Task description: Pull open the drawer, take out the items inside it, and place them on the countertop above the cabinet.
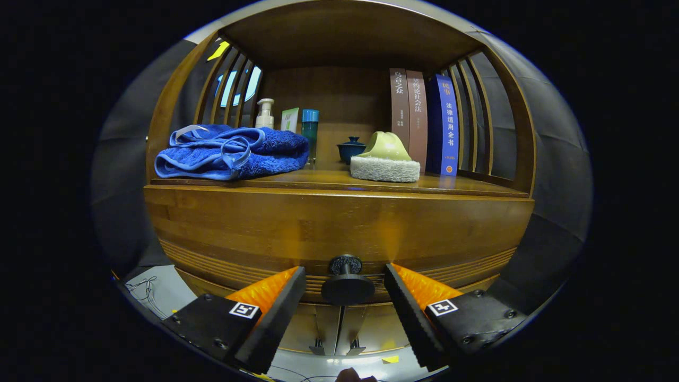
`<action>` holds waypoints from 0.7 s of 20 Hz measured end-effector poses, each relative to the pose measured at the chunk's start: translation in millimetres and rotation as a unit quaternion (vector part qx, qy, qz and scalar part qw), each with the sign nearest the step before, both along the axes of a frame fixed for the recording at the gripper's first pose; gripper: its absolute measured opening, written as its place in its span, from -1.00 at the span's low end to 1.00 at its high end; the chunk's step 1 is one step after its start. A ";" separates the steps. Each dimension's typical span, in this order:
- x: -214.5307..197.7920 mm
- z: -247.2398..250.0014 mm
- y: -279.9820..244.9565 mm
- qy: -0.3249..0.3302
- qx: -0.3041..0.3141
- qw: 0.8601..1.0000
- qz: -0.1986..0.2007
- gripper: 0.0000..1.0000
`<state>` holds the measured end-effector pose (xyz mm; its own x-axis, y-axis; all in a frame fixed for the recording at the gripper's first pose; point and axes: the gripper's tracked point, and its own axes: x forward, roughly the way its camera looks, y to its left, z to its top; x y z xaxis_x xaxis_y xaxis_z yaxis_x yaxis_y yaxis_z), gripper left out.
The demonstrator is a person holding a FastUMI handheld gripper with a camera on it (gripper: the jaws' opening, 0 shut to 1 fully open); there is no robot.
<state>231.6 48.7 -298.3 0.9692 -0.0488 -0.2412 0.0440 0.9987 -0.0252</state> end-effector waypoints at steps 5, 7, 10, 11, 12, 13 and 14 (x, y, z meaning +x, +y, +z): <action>-0.6 -4.5 -1.9 -0.007 -0.023 1.000 0.005 0.99; -1.0 -7.7 -2.5 -0.001 -0.004 1.000 0.007 0.99; -5.0 -10.3 -14.7 0.011 0.026 1.000 -0.005 0.99; -7.1 -7.2 -17.3 0.008 0.033 0.999 -0.009 1.00; -9.8 -0.6 -19.9 0.000 0.036 0.999 -0.010 1.00; -13.4 6.4 -22.7 -0.007 0.034 0.999 -0.011 0.99; -17.4 15.6 -23.9 -0.014 0.031 0.999 -0.007 0.99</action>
<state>214.2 24.9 -282.7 0.9747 -0.0487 -0.2180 0.0583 0.9976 0.0379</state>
